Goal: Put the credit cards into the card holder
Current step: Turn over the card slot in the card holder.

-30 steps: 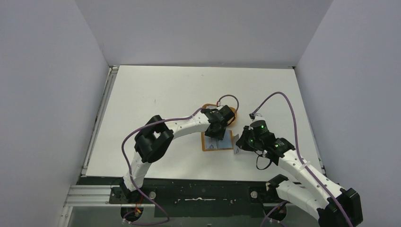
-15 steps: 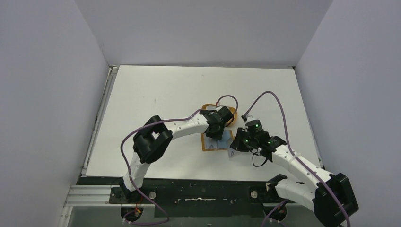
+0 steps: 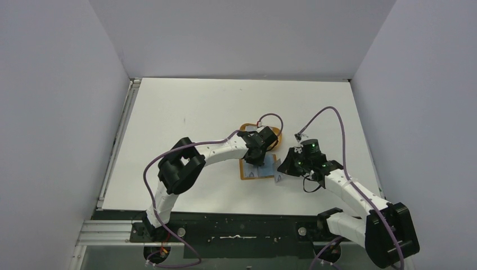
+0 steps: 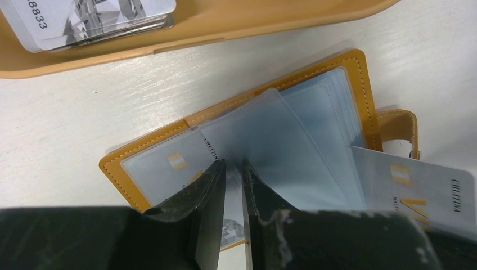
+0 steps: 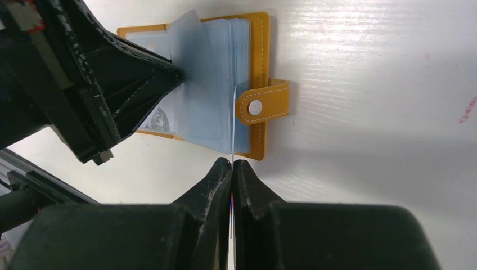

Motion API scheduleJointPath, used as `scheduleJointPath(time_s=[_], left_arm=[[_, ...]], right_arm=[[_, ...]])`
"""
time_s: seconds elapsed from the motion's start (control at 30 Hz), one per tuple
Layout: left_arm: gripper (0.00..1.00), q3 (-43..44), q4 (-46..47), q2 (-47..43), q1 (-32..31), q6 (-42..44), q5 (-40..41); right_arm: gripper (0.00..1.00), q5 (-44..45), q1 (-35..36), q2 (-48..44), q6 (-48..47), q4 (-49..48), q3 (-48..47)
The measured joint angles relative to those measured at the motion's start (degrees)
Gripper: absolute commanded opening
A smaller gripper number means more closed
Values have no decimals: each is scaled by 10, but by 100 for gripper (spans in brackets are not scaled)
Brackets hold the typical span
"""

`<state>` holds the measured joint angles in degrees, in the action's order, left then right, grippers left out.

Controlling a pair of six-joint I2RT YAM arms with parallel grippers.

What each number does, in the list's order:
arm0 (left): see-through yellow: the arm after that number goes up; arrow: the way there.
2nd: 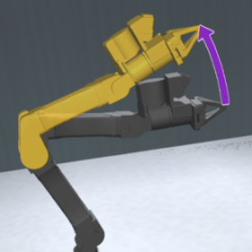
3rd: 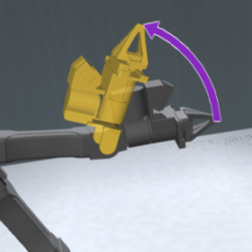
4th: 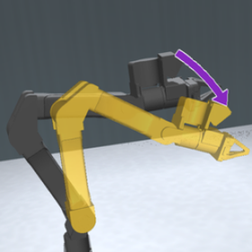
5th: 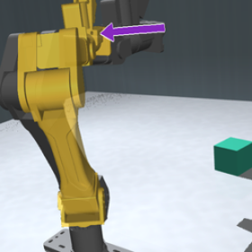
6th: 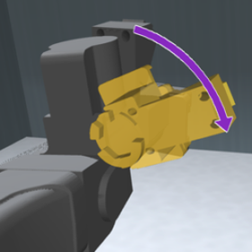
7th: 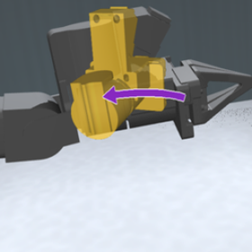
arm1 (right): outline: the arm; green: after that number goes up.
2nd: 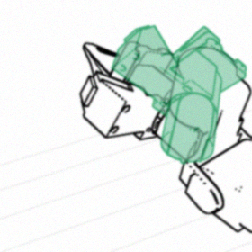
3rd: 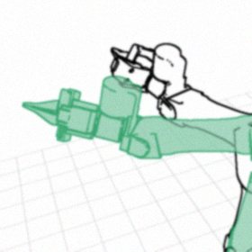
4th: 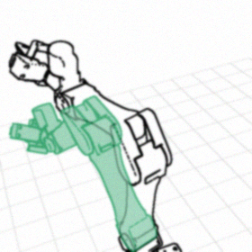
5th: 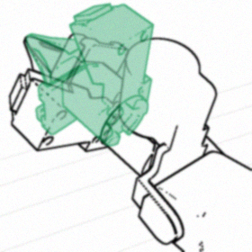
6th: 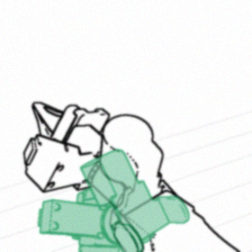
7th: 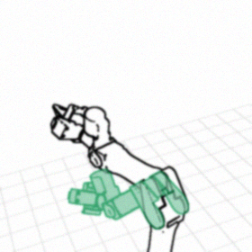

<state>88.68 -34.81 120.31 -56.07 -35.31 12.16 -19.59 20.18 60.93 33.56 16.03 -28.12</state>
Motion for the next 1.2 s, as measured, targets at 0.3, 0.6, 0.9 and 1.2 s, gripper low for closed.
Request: scheduleJointPath(time_s=[0.3,0.6,0.9,1.2], left_arm=[[10,-1,1,0,0,0,0],[8,-7,6,-3,0,0,0],[7,-8,8,-4,0,0,0],[6,-12,10,-6,0,0,0]], right_arm=[[0,-21,-3,21,-10,-8,-1],[0,3,-3,-54,-16,1,-21],[0,-22,-3,41,-23,-14,-45],[0,-30,-7,94,-28,-25,-45]])
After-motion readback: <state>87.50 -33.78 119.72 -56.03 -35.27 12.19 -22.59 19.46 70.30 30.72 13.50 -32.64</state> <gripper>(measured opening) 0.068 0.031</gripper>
